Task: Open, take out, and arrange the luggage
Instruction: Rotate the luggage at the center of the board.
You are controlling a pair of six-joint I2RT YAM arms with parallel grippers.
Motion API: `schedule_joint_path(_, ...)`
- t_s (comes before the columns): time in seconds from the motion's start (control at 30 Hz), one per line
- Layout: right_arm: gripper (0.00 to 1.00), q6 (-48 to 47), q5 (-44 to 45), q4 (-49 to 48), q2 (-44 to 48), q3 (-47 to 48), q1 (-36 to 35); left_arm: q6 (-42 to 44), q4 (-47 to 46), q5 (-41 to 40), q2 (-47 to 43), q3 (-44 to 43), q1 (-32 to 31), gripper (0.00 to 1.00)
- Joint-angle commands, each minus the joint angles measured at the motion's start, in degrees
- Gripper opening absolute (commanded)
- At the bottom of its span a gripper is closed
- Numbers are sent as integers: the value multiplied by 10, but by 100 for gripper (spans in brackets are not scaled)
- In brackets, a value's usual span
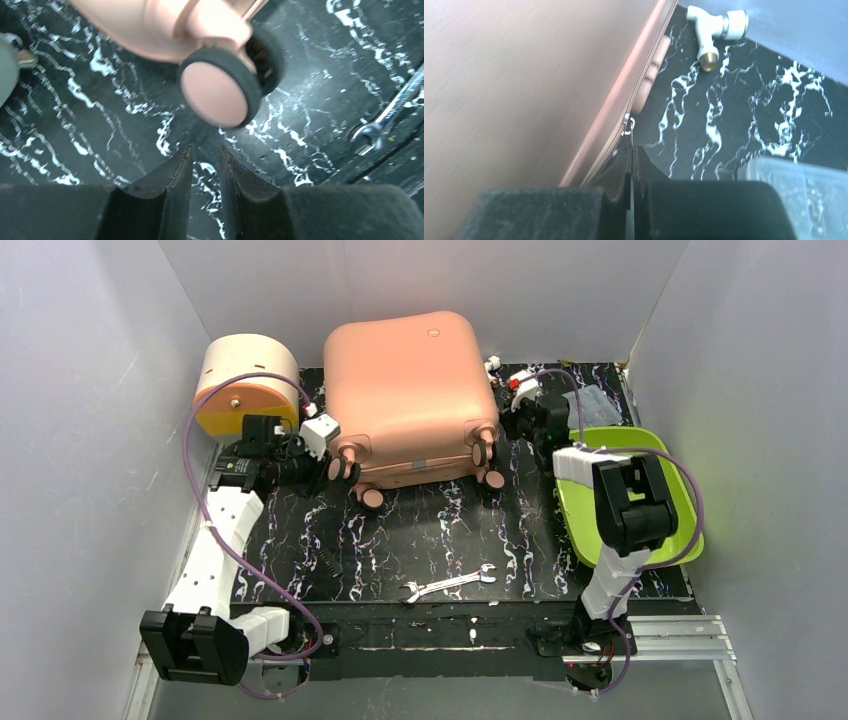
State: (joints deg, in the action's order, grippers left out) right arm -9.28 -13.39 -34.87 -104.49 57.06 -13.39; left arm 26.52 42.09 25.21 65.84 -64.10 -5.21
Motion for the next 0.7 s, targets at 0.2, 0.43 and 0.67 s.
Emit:
schedule_joint_path(0.2, 10, -94, 36, 147, -214, 319, 26, 92, 27, -2, -57, 32, 25, 0)
schedule_joint_path(0.43, 16, -103, 10, 175, -340, 494, 18, 117, 39, 53, -39, 13, 30, 0)
schedule_joint_path(0.67, 25, -121, 17, 212, -455, 672, -3, 157, 83, 131, -18, -21, 34, 0)
